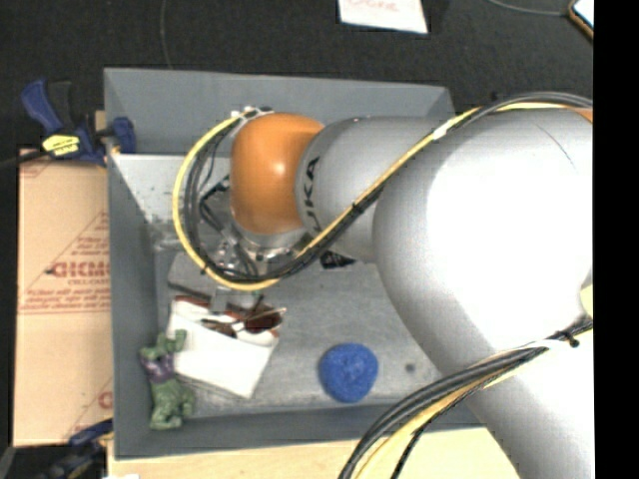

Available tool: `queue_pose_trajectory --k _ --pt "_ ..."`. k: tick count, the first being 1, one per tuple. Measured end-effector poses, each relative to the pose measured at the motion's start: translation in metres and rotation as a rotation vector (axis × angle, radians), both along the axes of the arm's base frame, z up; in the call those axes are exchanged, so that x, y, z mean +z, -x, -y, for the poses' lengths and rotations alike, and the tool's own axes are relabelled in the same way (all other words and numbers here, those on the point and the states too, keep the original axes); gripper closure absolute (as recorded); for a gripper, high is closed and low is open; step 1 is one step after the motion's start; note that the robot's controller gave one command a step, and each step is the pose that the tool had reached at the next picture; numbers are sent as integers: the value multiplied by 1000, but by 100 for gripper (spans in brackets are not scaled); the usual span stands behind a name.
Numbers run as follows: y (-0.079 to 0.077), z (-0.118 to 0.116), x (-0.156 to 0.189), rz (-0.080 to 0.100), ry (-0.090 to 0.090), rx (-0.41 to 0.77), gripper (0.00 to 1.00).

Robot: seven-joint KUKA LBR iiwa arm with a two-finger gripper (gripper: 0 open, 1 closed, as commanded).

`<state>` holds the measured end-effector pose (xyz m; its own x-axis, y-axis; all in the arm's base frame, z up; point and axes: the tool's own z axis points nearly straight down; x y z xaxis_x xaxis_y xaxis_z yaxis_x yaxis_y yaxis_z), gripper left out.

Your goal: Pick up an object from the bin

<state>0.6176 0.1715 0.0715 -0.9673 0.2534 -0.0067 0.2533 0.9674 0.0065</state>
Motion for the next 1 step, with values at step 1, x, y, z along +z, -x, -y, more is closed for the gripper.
queue_pose_trajectory --k 1 --pt "0 0 0 0 0 0 100"
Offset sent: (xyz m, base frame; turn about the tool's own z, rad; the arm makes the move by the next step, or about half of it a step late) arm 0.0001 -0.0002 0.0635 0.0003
